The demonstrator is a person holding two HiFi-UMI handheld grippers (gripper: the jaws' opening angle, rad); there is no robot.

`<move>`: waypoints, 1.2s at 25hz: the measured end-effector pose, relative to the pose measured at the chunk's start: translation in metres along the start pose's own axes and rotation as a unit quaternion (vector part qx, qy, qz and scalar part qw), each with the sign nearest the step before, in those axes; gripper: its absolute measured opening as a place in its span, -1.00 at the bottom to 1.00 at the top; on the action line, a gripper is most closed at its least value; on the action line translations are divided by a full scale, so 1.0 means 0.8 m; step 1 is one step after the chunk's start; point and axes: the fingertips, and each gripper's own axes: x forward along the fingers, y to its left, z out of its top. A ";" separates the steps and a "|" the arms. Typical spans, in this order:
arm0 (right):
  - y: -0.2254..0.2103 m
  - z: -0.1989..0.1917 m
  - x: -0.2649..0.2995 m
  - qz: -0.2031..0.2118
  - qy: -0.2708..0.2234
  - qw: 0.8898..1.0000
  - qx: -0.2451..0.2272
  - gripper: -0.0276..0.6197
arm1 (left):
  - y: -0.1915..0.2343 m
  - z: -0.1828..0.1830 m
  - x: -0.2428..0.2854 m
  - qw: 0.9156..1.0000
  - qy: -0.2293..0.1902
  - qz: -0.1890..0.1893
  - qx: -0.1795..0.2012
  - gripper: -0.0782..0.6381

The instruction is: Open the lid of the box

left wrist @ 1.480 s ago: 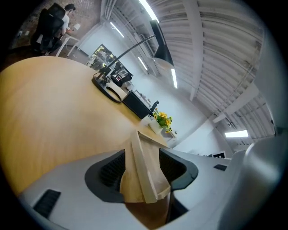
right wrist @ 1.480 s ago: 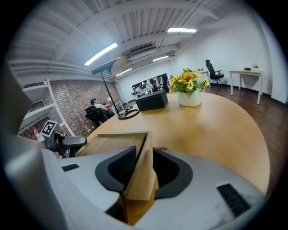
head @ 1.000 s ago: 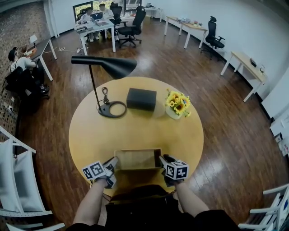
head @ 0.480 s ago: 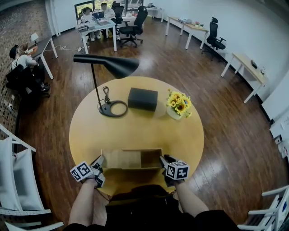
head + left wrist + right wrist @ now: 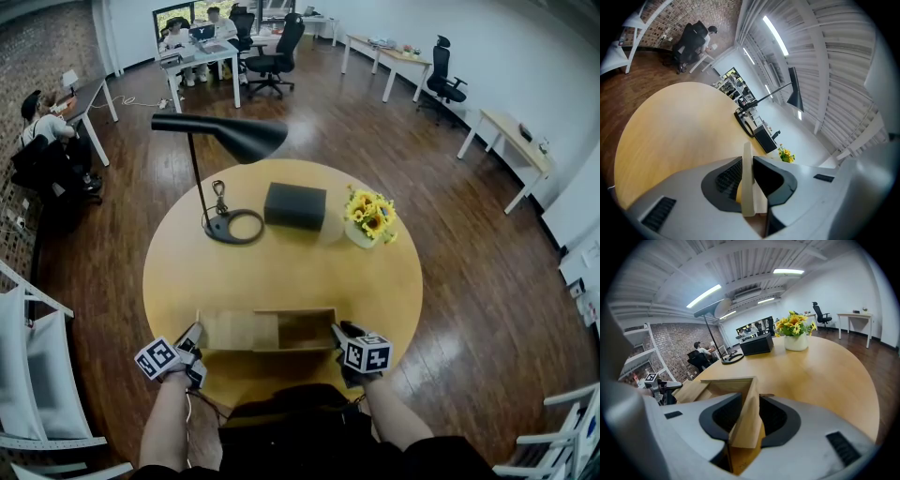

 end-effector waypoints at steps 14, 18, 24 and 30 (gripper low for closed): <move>-0.012 -0.006 0.000 -0.016 0.003 1.000 0.003 -0.54 | 0.015 0.021 -0.012 1.000 -0.026 0.013 -0.008 -0.62; -0.001 -0.001 -0.001 -0.001 -0.001 1.000 0.002 -0.54 | 0.024 0.030 -0.020 0.999 -0.042 0.022 -0.016 -0.62; -0.002 -0.001 0.001 0.000 -0.002 1.000 0.003 -0.54 | 0.036 0.035 -0.025 0.998 -0.052 0.033 -0.018 -0.61; -0.004 0.000 0.003 0.000 -0.005 1.000 0.001 -0.54 | 0.040 0.037 -0.023 0.997 -0.067 0.045 -0.020 -0.26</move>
